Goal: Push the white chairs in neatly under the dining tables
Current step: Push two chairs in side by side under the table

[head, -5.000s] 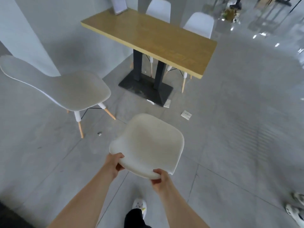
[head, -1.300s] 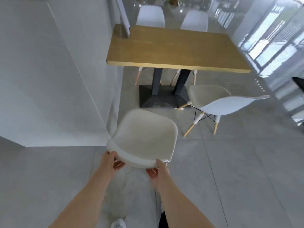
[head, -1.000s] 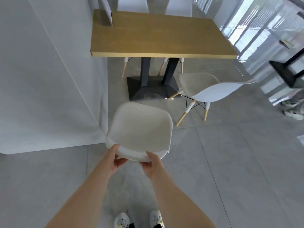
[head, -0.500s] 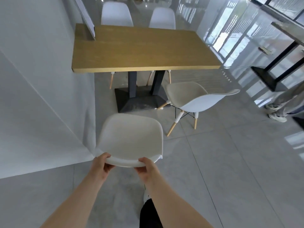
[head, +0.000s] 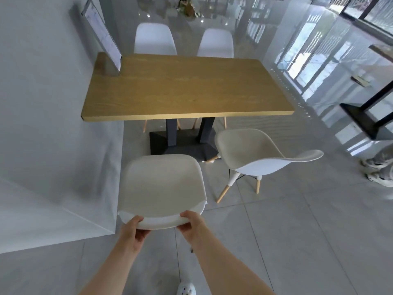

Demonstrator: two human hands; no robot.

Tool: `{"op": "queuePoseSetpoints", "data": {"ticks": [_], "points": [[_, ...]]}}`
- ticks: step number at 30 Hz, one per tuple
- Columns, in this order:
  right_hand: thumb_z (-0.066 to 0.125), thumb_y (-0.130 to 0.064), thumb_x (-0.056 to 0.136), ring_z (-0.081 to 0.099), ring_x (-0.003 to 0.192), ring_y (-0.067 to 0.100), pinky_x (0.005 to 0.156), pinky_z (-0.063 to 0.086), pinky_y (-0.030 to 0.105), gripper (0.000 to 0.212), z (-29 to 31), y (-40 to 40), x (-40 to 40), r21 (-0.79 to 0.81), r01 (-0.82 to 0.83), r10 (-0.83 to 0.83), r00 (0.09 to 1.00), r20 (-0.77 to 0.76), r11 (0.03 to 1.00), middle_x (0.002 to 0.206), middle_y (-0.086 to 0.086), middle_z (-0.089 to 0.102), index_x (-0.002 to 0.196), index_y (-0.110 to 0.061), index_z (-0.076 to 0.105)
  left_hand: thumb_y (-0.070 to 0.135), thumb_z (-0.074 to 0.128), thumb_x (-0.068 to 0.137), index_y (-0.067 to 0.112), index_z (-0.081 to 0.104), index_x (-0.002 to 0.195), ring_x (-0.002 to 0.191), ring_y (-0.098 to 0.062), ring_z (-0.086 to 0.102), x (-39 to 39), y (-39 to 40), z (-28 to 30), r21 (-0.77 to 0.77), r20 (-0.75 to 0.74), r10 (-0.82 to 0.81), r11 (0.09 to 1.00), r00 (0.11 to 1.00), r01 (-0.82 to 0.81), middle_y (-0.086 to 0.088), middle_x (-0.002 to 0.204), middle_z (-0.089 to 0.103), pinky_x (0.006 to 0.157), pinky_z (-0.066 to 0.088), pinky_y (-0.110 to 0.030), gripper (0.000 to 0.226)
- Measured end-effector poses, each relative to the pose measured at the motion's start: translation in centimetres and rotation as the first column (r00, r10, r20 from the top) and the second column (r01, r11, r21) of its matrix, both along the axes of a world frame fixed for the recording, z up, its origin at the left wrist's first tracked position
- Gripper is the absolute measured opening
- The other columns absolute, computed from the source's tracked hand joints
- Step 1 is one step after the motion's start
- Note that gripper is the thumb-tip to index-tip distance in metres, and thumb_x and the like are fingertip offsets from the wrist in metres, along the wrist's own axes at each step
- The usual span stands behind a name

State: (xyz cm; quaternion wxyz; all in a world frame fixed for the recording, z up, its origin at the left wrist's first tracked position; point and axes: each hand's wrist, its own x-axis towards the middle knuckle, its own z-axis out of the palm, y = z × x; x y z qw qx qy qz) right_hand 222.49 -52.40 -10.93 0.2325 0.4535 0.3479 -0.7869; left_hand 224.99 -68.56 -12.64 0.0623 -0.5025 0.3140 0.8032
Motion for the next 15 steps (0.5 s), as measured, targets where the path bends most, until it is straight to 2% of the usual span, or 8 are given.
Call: {"op": "queuePoseSetpoints", "data": {"ticks": [2,4,8,10,12,15], "points": [[0.045,0.015,0.080,0.057,0.077,0.031,0.061,0.053,0.038,0.028,-0.2,0.3,-1.5,0.006,-0.004,0.004,1.000,0.001,1.000,0.087,0.017,0.059,0.103,0.002,0.052,-0.007,0.046,0.088,0.006,0.048,0.114,0.083,-0.024,0.056,-1.3,0.2,-0.3,0.012,-0.017,0.027,1.000,0.999,-0.027,-0.011,0.092,0.057,0.045,0.057,-0.031,0.030],[0.045,0.015,0.078,0.059,0.079,0.031,0.058,0.055,0.035,0.034,-0.5,0.7,-3.2,0.028,-0.016,0.016,1.000,-0.013,0.999,0.089,0.017,0.061,0.109,0.003,0.052,-0.008,0.046,0.088,0.009,0.046,0.121,0.085,-0.025,0.057,-2.7,0.7,-0.5,0.033,-0.036,0.051,0.998,0.998,-0.050,-0.010,0.095,0.058,0.046,0.058,-0.032,0.037],[0.054,0.012,0.062,0.060,0.081,0.032,0.052,0.057,0.032,0.044,-0.6,1.3,-6.5,0.003,0.018,-0.018,0.999,-0.040,1.000,0.088,0.018,0.063,0.105,0.003,0.055,-0.008,0.044,0.089,0.013,0.047,0.118,0.086,-0.023,0.056,-5.9,1.4,-0.6,0.086,-0.052,0.059,0.995,0.997,-0.055,-0.007,0.097,0.058,0.049,0.058,-0.031,0.035],[0.054,0.010,0.055,0.060,0.082,0.034,0.055,0.058,0.034,0.045,-0.6,1.3,-7.7,-0.002,0.021,-0.021,0.998,-0.057,1.000,0.086,0.018,0.065,0.099,0.003,0.056,-0.009,0.043,0.089,0.014,0.053,0.105,0.085,-0.023,0.056,-7.3,1.6,-0.9,0.104,-0.057,0.046,0.994,0.997,-0.040,-0.008,0.097,0.059,0.045,0.057,-0.029,0.029],[0.053,0.012,0.056,0.060,0.084,0.035,0.056,0.058,0.035,0.044,-1.0,1.5,-9.0,0.003,0.027,-0.027,0.998,-0.059,1.000,0.088,0.019,0.065,0.099,0.003,0.057,-0.010,0.042,0.089,0.016,0.054,0.097,0.086,-0.023,0.056,-8.7,1.6,-1.1,0.112,-0.073,0.027,0.994,0.997,-0.019,-0.008,0.097,0.059,0.045,0.057,-0.030,0.029],[0.048,0.018,0.071,0.059,0.082,0.035,0.052,0.058,0.034,0.030,-1.3,1.4,-11.5,0.011,0.030,-0.029,0.998,-0.049,0.999,0.089,0.019,0.063,0.096,0.004,0.056,-0.010,0.042,0.088,0.018,0.055,0.101,0.090,-0.024,0.058,-11.1,1.2,-1.3,0.122,-0.098,0.022,0.993,0.995,-0.010,-0.008,0.101,0.061,0.054,0.059,-0.033,0.034]]}}
